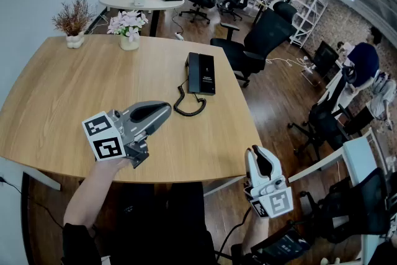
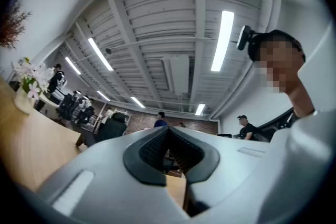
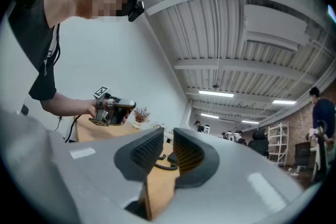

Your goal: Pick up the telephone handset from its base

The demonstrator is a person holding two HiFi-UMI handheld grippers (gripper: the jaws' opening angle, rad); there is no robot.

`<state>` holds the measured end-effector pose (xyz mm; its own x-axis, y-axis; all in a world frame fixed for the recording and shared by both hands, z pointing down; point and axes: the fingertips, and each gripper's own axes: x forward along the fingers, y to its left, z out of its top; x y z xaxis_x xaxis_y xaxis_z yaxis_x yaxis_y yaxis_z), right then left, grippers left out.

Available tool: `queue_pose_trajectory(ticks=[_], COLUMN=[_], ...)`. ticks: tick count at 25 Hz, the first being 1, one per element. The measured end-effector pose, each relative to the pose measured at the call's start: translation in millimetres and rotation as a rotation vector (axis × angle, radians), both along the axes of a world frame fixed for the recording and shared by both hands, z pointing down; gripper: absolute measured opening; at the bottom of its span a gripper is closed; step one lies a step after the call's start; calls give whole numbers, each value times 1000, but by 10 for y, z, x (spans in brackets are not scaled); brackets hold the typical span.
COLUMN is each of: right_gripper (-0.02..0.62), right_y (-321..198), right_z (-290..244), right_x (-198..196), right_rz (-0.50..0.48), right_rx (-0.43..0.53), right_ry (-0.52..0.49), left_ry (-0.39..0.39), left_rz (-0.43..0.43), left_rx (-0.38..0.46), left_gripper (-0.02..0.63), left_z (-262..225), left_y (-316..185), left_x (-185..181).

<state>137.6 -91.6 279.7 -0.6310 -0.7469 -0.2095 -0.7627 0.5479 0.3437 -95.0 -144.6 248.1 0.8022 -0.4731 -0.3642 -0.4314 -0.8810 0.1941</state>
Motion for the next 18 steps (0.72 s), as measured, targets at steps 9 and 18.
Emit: queue_pose_trajectory(ticks=[9,18], right_gripper=[60,60], right_y=[-1473,-3035], right_z=[-410,85], right_x=[-182,-512], right_rz=[16,98], right_rx=[3,-152], right_ry=[-7,38], left_ry=[-110,-120], left_rz=[-152,-62], left_rx=[-174,-441], left_gripper=[213,212], left_z=[211,987], left_y=[-1538,-2469], left_x=[-149,127])
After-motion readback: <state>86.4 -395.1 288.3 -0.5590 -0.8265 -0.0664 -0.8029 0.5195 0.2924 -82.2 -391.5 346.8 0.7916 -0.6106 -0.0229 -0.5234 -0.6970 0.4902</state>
